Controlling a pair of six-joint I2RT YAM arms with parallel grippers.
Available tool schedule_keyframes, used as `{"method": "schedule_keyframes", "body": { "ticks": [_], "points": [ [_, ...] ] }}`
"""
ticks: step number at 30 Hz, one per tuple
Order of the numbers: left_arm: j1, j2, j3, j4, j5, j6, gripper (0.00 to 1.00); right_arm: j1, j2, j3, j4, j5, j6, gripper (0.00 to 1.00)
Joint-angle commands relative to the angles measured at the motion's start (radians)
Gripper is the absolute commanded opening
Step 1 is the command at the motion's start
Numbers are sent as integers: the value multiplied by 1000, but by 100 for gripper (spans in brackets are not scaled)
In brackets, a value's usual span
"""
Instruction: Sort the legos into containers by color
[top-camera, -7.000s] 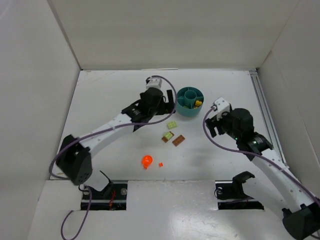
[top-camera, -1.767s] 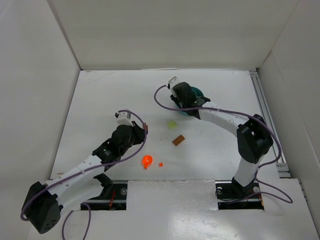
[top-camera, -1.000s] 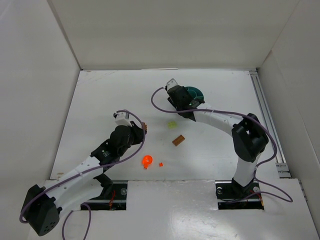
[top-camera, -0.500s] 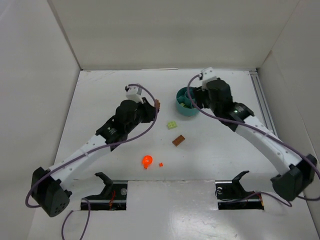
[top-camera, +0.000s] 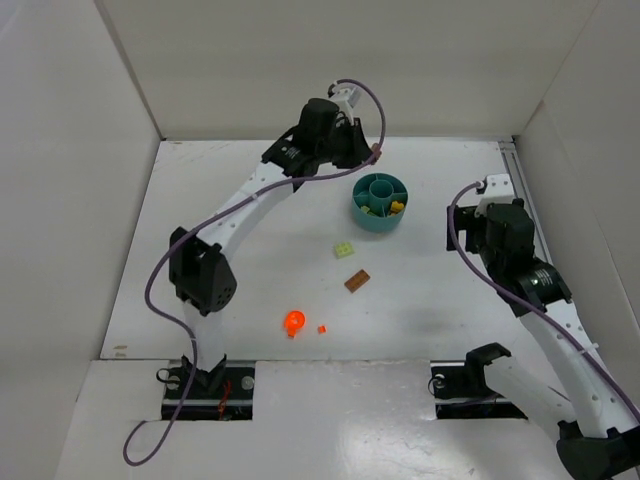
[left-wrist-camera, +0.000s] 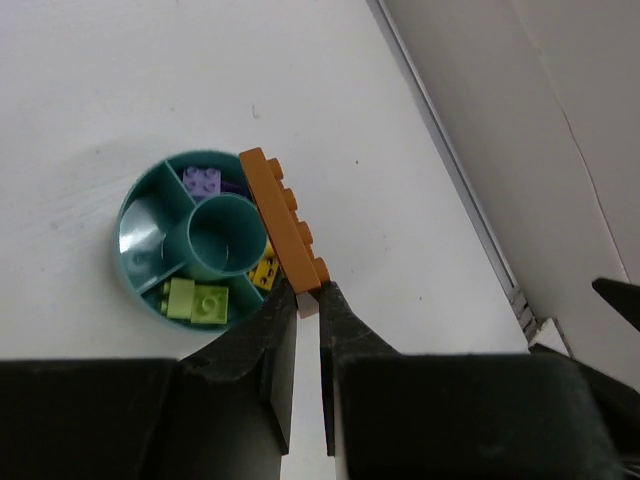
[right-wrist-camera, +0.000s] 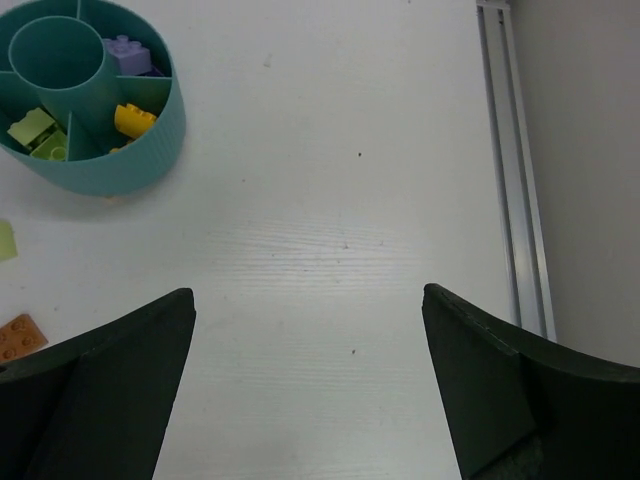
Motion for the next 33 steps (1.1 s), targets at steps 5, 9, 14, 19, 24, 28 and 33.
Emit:
{"method": "schedule_keyframes", "body": {
  "ticks": [5, 9, 14, 19, 24, 28, 33],
  "points": [
    [5, 310, 486, -331, 91, 72, 0, -52, -2, -5, -65, 10, -18, 99],
    [5, 323, 428, -313, 147, 81, 0, -61, 7, -23, -56, -2, -41, 99],
    [-4, 314, 394, -332, 73, 81, 0, -61, 7, -32, -35, -27, -60, 99],
    [-4, 353, 380, -332, 73, 101, 0, -61, -3, -52, -35, -27, -60, 99],
    [-4, 380, 391, -332, 84, 120, 0, -61, -13, -61, -25, -27, -60, 99],
    [-4, 401, 403, -332, 72, 129, 0, -61, -13, -61, -25, -27, -60, 99],
    [-4, 422, 414, -332, 81, 129, 2, -61, -13, -61, -25, -27, -60, 99]
  ]
}}
